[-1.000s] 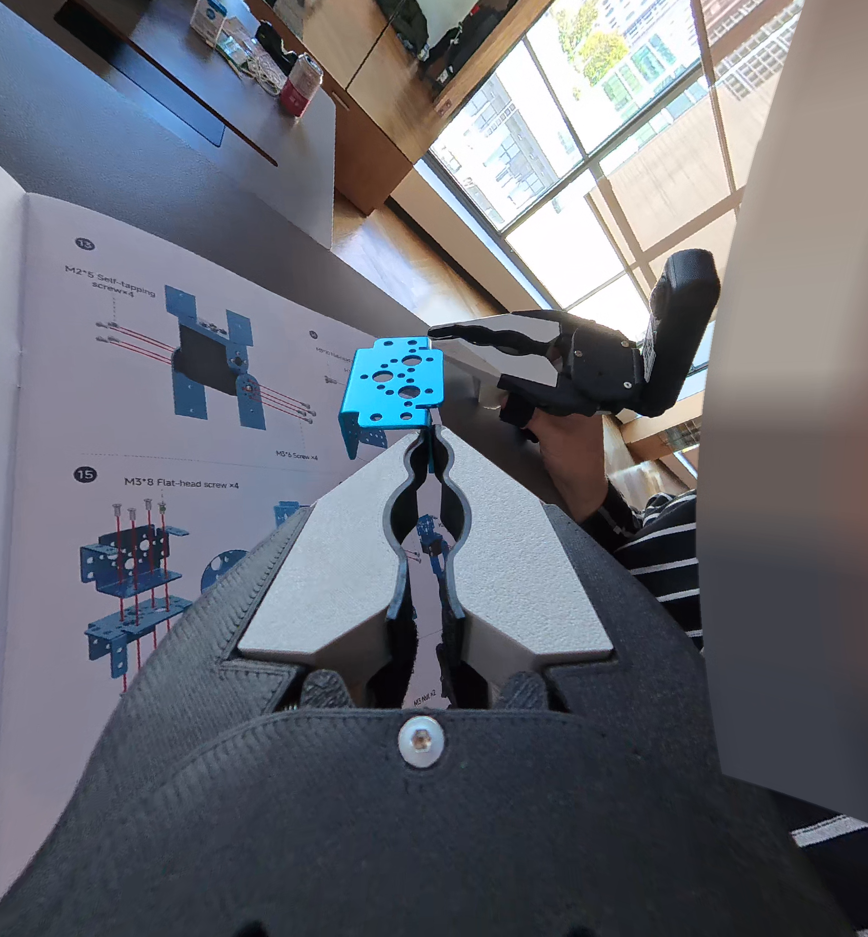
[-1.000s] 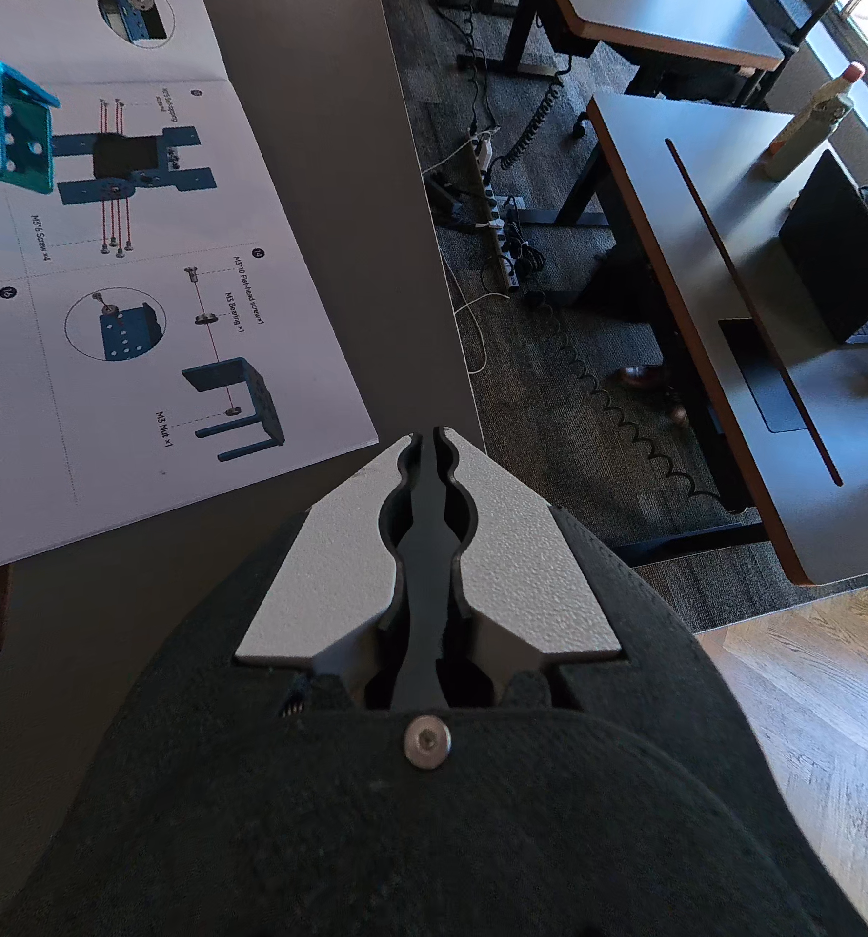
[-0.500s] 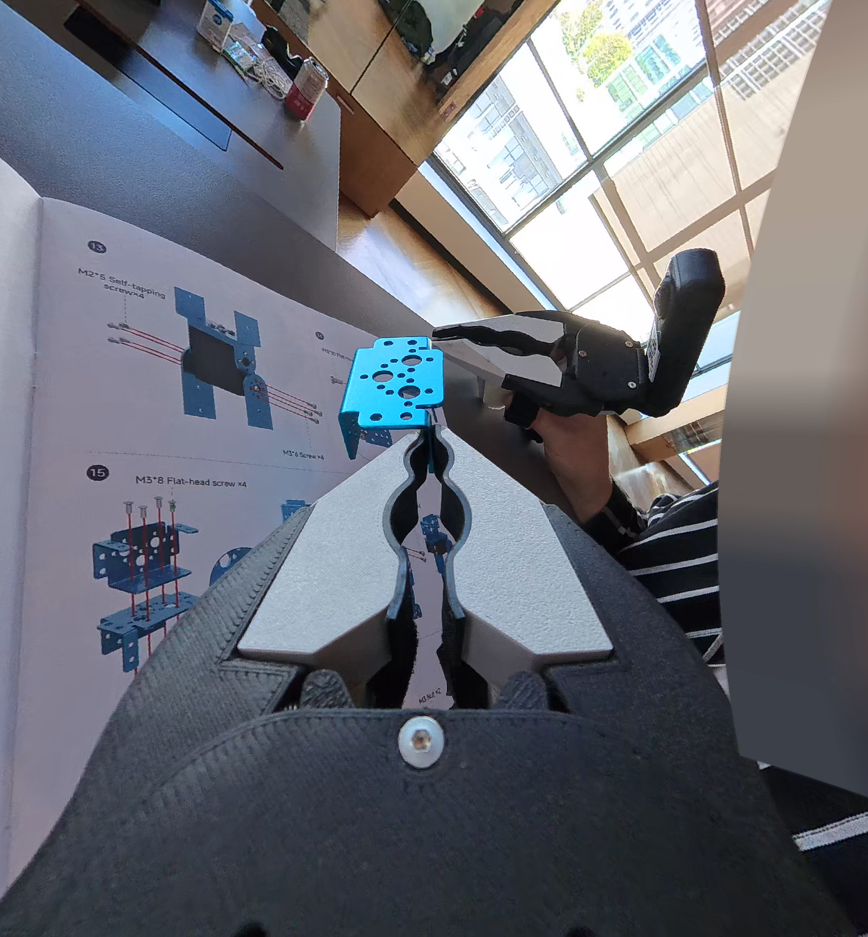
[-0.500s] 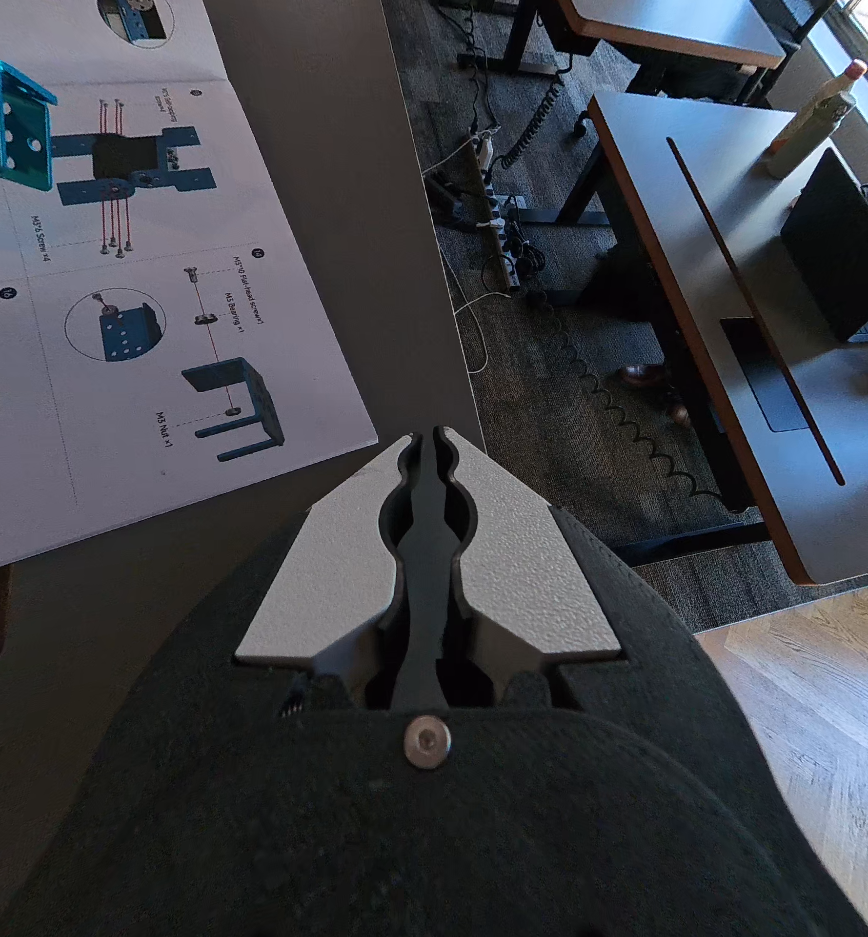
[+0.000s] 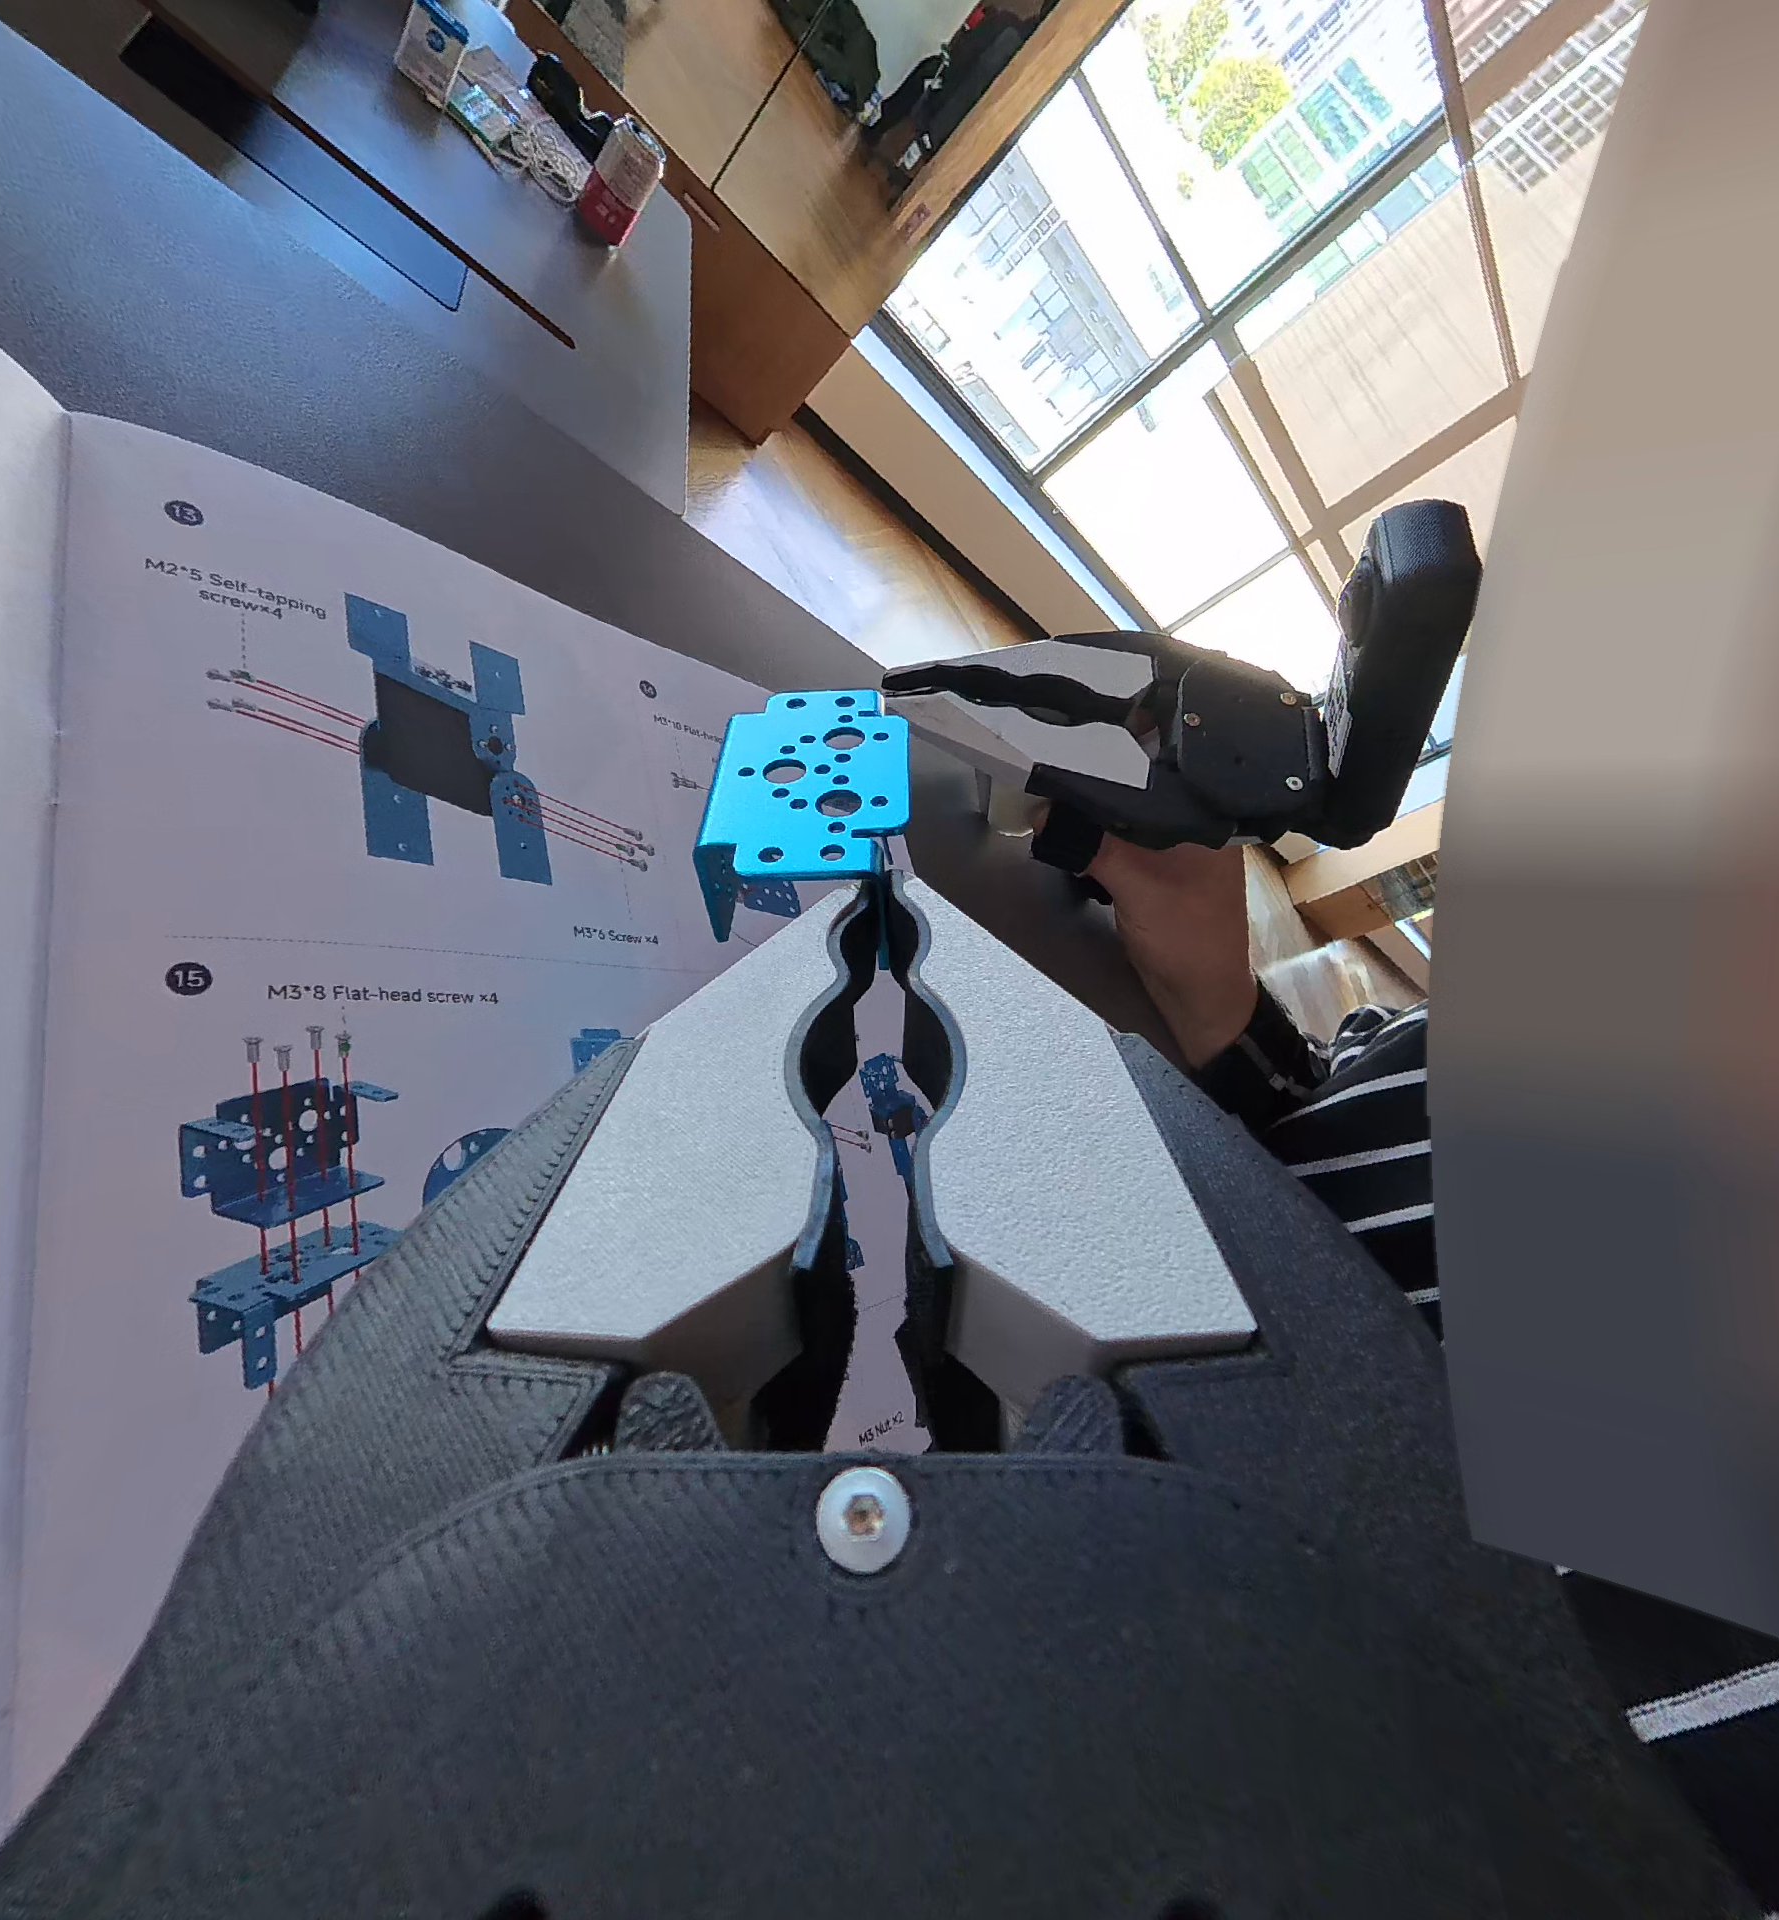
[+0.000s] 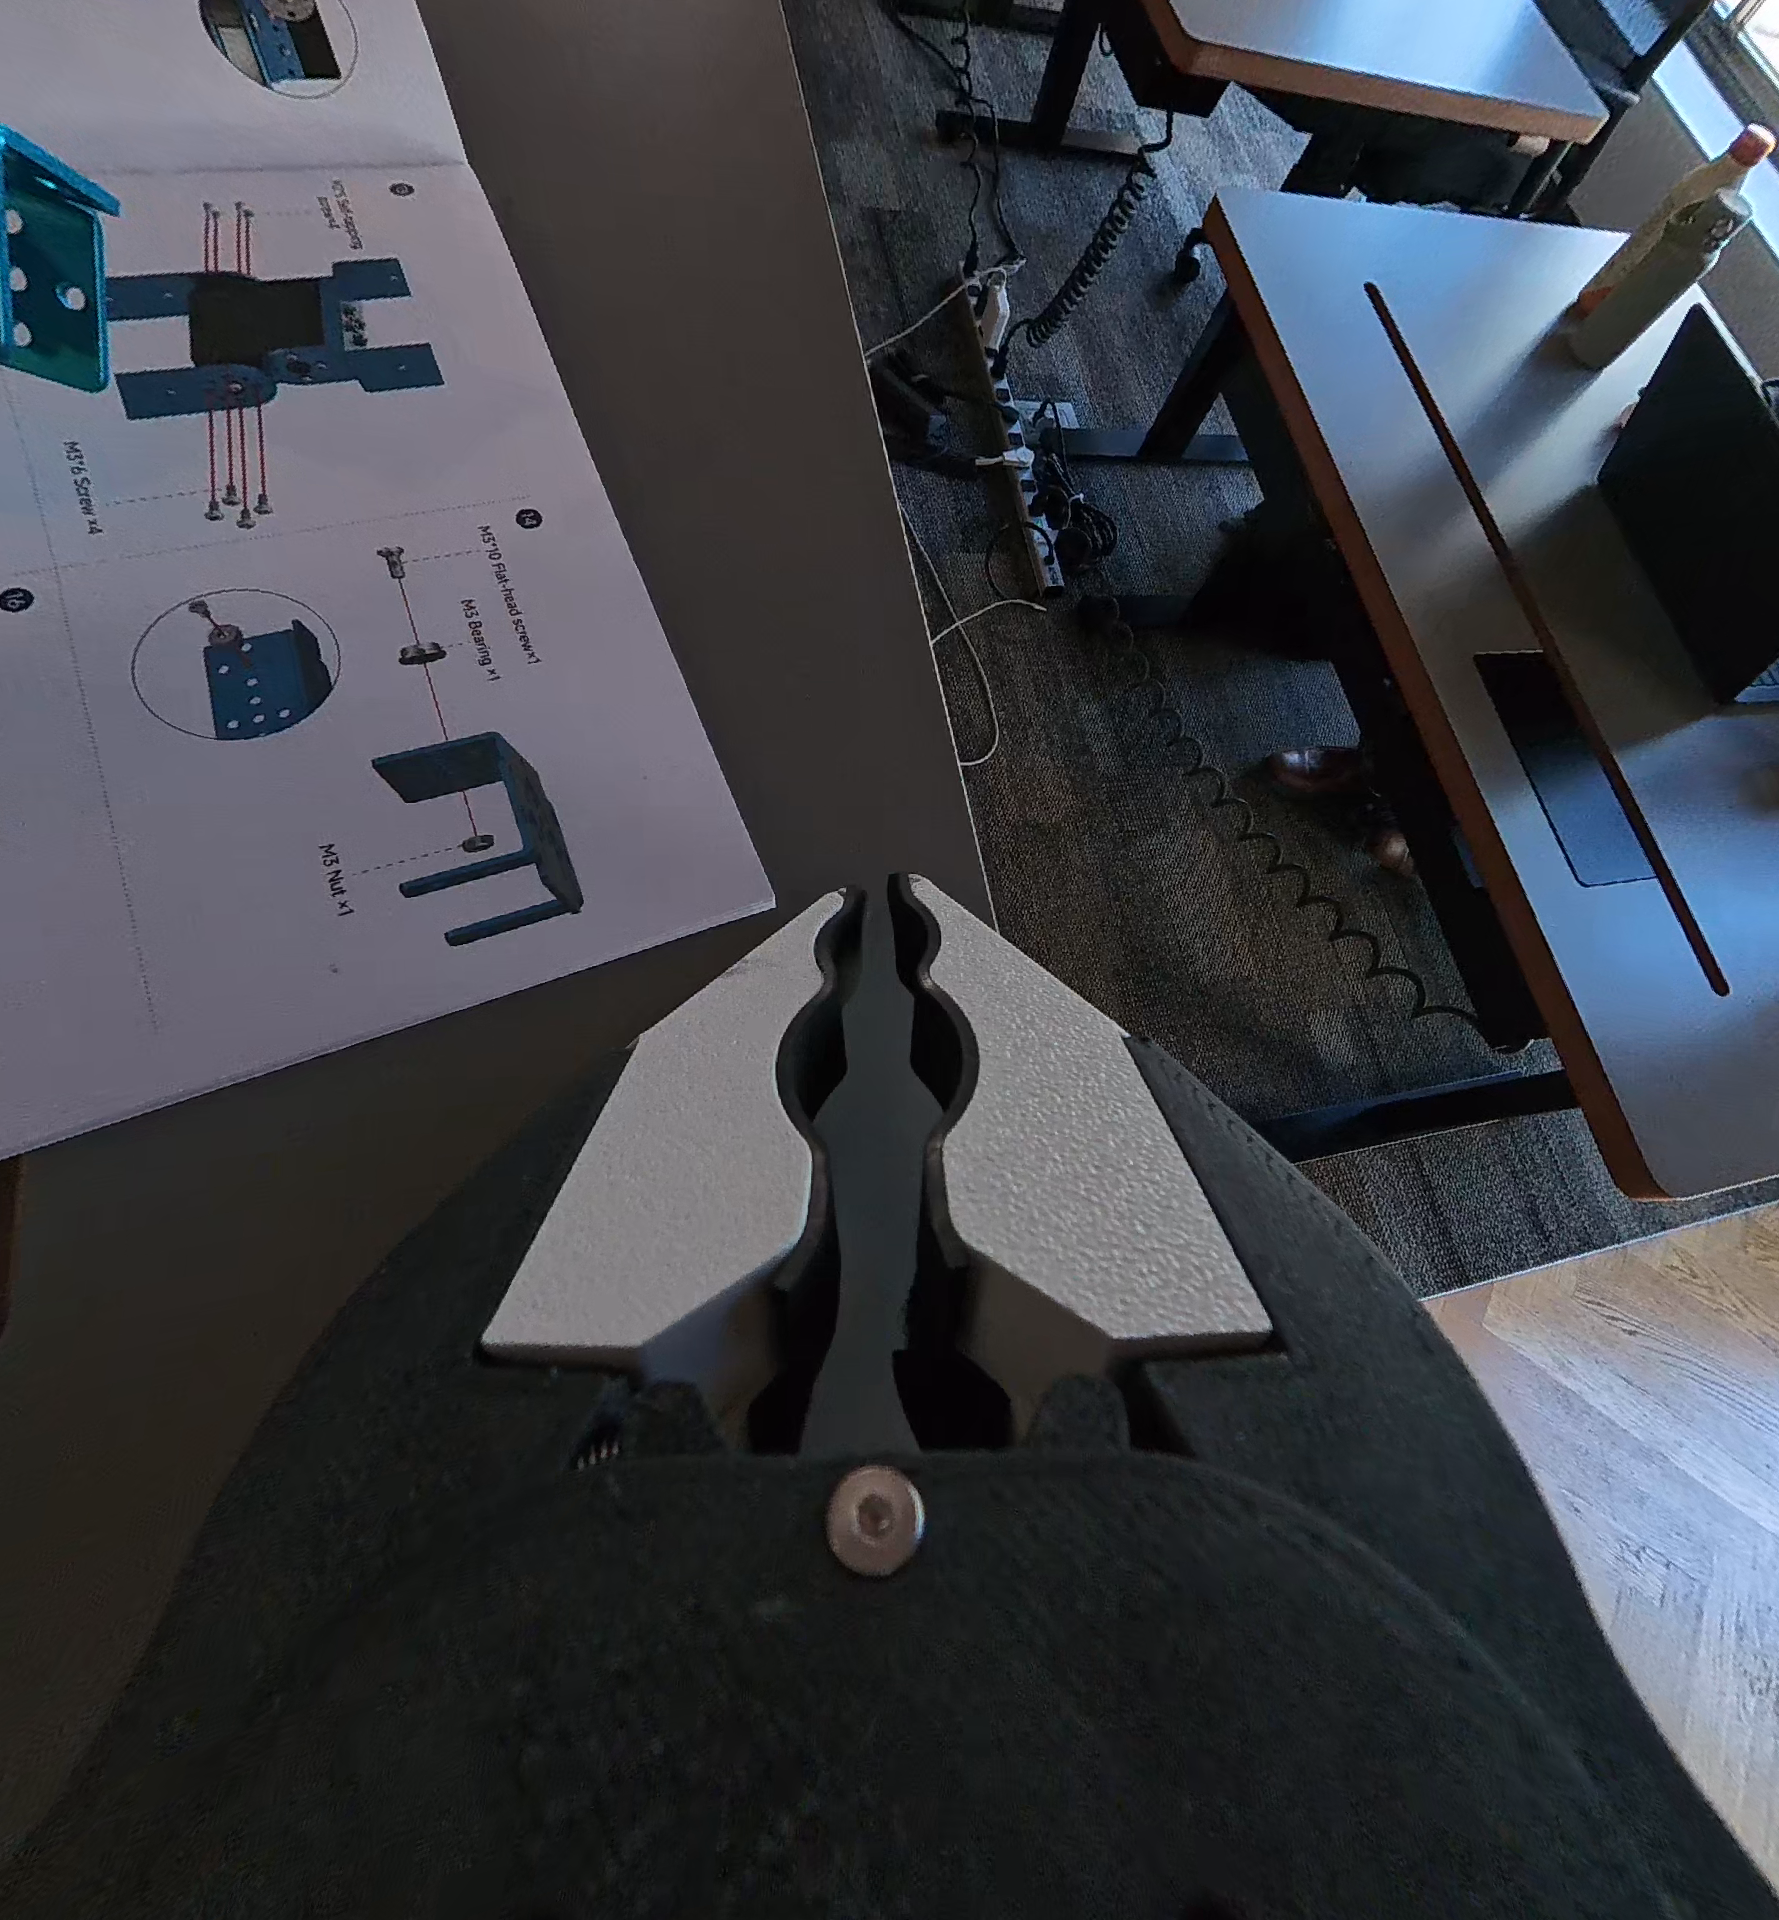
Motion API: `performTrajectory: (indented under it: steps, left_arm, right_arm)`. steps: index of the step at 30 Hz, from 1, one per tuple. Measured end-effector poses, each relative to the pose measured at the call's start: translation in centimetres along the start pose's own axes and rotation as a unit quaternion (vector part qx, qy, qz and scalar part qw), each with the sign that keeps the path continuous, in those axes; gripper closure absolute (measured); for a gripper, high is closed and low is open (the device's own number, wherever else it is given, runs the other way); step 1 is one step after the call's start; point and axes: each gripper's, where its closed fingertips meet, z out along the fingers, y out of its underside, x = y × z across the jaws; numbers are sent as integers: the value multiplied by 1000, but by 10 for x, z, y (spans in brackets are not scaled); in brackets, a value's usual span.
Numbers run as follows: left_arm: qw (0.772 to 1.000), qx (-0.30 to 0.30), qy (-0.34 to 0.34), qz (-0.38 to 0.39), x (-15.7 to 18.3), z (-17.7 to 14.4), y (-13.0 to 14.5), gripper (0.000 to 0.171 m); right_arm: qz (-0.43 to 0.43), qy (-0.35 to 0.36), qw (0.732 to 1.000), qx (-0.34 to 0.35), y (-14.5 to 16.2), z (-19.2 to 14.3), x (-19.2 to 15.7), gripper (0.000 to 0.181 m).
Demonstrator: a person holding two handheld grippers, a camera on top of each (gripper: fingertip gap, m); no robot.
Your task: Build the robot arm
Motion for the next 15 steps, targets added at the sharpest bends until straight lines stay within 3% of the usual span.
performTrajectory:
  steps: [9,12,15]
  left_arm:
    - [999,-12,-15,34,3,3,2,171]
    - [995,-15,-46,87,2,4,0,171]
    - [977,-31,-98,187,-1,5,0,171]
  right_arm:
    - [-3,1,1000,1,0,0,0,176]
    - [-4,0,1000,1,0,0,-1,176]
    - [-4,0,1000,1,0,0,-1,176]
